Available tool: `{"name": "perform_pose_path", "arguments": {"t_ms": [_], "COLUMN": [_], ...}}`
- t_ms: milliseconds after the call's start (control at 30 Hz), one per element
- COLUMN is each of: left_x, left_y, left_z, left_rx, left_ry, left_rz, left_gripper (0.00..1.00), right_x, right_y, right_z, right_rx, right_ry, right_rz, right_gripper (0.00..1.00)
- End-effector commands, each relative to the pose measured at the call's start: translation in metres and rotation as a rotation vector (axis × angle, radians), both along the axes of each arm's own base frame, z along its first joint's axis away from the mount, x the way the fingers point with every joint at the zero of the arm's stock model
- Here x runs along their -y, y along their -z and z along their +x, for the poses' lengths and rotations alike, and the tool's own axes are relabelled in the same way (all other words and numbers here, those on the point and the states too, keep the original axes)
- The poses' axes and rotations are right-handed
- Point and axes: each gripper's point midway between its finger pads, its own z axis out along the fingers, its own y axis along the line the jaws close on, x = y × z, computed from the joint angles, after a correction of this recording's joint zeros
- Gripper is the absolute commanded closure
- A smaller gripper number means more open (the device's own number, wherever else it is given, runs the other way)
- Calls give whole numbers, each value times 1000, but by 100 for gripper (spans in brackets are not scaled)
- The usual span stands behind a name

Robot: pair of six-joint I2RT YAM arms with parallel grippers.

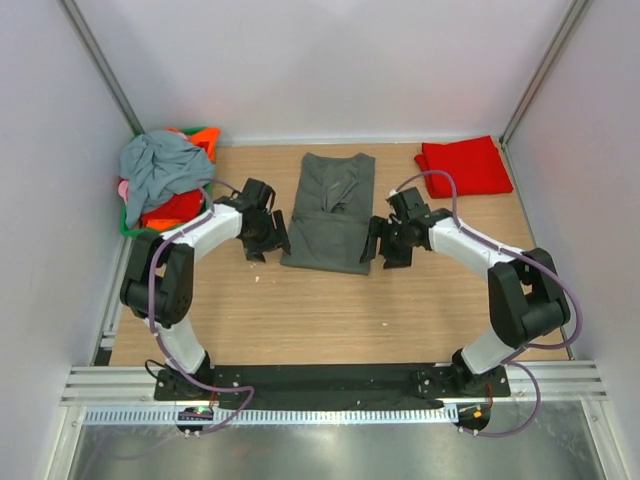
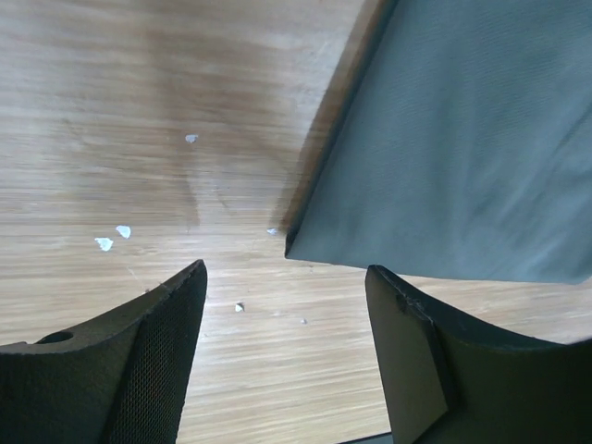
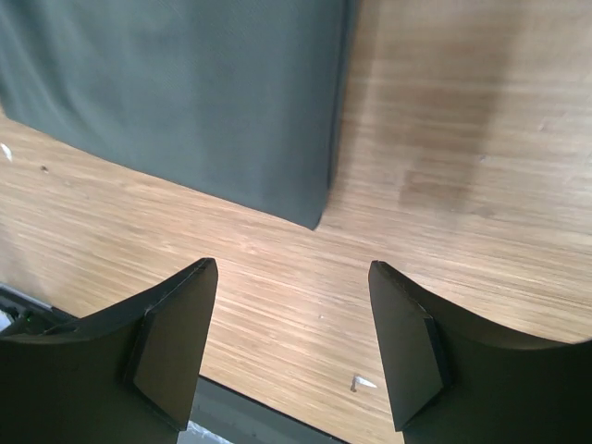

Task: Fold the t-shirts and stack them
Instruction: Fold the tshirt

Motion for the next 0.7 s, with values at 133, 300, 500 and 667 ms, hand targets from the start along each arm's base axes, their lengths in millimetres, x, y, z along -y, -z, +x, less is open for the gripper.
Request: {"name": "perform_pose_path", "arguments": {"t_ms": [133,300,500,667], "left_x": [13,13,13,13], "left_y": [3,11,18,24], "left_z": [8,13,15,5], "left_rx": [83,85,78,69], "left_ry": [-12,-10,-8,-17], "left_rz": [-96,-85,-73,-88], "left_gripper": [30,30,33,40], "right_x": [-17,-17,-17,-17], "right_y": [10,30,47,58], "right_z": [-3,-1,-2,-6], "right_rx": [36,11,-13,-37], "right_ry": [19,26,34,37], "right_rz": [136,122,119,114], "right_gripper": [28,28,29,32]}}
